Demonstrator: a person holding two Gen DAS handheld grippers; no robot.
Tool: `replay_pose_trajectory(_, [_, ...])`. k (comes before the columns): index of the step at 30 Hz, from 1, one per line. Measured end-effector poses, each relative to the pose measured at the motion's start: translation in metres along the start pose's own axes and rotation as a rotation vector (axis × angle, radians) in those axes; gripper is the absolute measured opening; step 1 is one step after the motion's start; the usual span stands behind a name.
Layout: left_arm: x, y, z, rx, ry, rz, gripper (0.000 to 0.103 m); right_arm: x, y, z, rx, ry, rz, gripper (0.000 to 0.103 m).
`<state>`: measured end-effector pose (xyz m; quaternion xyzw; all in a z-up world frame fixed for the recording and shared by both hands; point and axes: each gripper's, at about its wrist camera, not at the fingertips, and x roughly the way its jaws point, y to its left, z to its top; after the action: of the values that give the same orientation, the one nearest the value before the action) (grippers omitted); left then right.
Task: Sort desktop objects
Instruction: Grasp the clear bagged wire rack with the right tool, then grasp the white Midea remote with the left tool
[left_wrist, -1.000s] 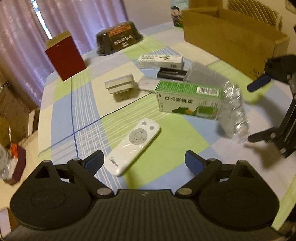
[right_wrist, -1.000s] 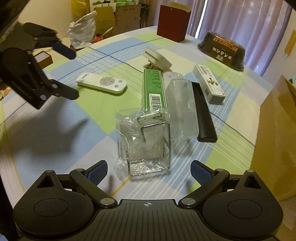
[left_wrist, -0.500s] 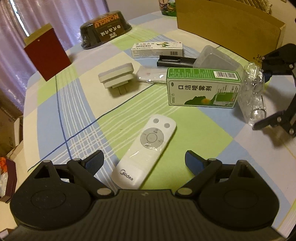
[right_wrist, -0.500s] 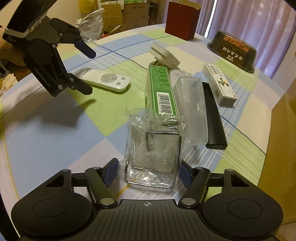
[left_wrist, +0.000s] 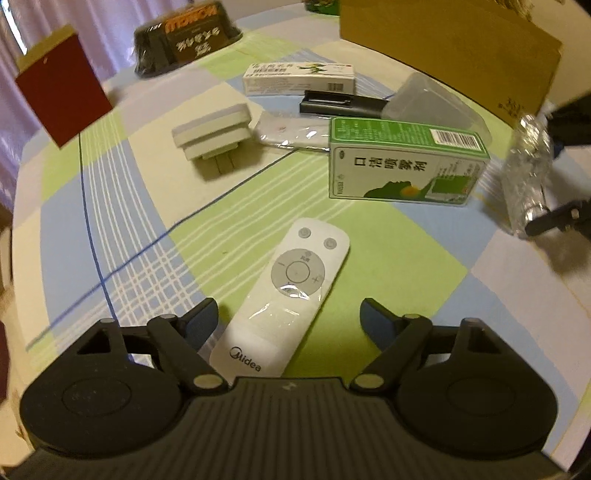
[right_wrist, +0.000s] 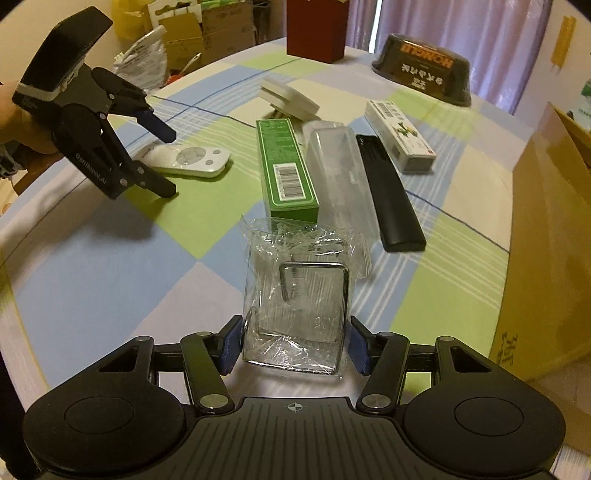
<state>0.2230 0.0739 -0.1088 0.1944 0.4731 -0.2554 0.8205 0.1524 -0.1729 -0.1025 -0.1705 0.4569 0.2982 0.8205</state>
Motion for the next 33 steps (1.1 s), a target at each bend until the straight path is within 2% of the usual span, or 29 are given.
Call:
replay_pose_trajectory(1, [0.0,0.001,0.0,-0.012,0.003,-0.007,0.074,-0.001,0.0,-0.001,0.002,0.001,-0.002,0.057])
replay_pose_trajectory(2, [-0.001,0.002,0.0,-0.024,0.006,-0.014,0.067,-0.002,0.0,-0.002,0.003,0.002,-0.003,0.057])
replay_pose_trajectory(5, [-0.006,-0.001,0.0,-0.047,0.013,-0.014,0.037,-0.005,0.002,-0.004,0.001,0.002,-0.003,0.057])
replay_pose_trajectory(11, [-0.012,-0.017,-0.004,-0.045,0.022,-0.011,0.036,-0.009,0.008,-0.006,0.002,-0.004,-0.004,0.057])
replay_pose_trajectory(14, [-0.01,-0.016,-0.003,-0.074,0.015,-0.003,0.043,-0.009,0.008,-0.006,0.012,-0.005,-0.003,0.057])
replay_pose_trajectory(20, [-0.005,-0.014,0.005,-0.103,0.018,-0.001,0.044,-0.01,0.006,-0.007,0.029,-0.005,-0.006,0.057])
replay_pose_trajectory(22, [-0.004,-0.012,0.005,-0.12,0.025,-0.015,0.036,-0.01,0.006,-0.007,0.04,-0.006,-0.008,0.057])
replay_pose_trajectory(33, [-0.037,-0.032,0.0,-0.149,0.001,0.015,0.035,-0.033,0.01,-0.008,0.054,-0.035,-0.026,0.057])
